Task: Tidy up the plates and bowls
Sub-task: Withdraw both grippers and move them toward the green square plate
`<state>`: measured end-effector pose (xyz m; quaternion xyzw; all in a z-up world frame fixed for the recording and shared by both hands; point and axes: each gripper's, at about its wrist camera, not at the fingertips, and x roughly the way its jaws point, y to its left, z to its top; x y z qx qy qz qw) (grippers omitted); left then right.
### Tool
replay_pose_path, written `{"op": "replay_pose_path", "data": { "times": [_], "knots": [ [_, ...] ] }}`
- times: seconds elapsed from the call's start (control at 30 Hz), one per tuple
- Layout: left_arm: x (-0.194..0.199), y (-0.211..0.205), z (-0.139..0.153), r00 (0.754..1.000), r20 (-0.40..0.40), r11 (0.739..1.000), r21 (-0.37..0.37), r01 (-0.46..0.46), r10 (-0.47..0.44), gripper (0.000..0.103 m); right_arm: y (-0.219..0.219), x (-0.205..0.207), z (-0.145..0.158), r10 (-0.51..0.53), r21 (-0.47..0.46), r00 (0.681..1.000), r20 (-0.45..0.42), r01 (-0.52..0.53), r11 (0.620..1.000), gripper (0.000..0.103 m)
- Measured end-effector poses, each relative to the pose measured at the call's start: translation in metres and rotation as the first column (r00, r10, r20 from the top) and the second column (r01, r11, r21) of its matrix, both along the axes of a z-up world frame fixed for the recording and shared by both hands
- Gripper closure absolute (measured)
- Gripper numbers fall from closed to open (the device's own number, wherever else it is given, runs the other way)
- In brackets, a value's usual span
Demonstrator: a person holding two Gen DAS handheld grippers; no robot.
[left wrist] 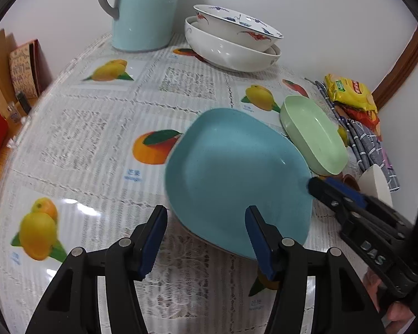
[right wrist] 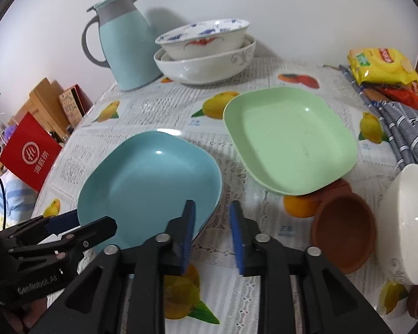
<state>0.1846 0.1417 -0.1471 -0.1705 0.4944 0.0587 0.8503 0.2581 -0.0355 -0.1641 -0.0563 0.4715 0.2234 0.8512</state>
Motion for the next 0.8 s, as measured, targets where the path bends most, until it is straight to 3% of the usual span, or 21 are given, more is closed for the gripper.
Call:
{"op": "replay_pose_path", "data": {
  "times": [0.03,0.2,0.33,0.4,0.57,0.63,0.8],
  "knots": [
    [-0.001,0.0,0.003,1.0,0.0,1.0,0.02,-0.002,0.002,0.047,-0.001,-0.002,0.004,-0.003,-0.006,1.0,0.018,0.004,1.0,0.057],
    [-0.007,-0.006,0.017,1.0,0.001,0.996,0.088,-0.004,0.004,0.044,-0.013,-0.016,0.028,-0.053,-0.043,0.991,0.126,0.059,0.997,0.04],
    [-0.013,-0.018,0.034,1.0,0.021,0.989,0.146,-0.002,-0.001,0.034,-0.031,-0.029,0.045,-0.099,-0.004,0.986,0.137,0.101,0.995,0.038],
    [-0.017,-0.026,0.043,0.999,0.044,0.985,0.174,0.001,-0.009,0.034,-0.042,-0.035,0.05,-0.111,0.017,0.987,0.117,0.11,0.994,0.038],
    [-0.028,-0.045,0.066,0.987,0.139,0.987,0.15,0.058,-0.079,0.034,-0.068,-0.053,0.063,-0.152,-0.012,0.979,0.133,0.155,0.988,0.037],
    [-0.033,-0.054,0.075,0.98,0.181,0.986,0.159,0.059,-0.088,0.034,-0.075,-0.058,0.067,-0.161,-0.051,0.977,0.139,0.17,0.984,0.025],
    [-0.04,-0.074,0.092,0.968,0.221,0.981,0.177,0.077,-0.115,0.034,-0.097,-0.072,0.079,-0.218,-0.089,0.961,0.168,0.235,0.968,0.015]
  ]
}}
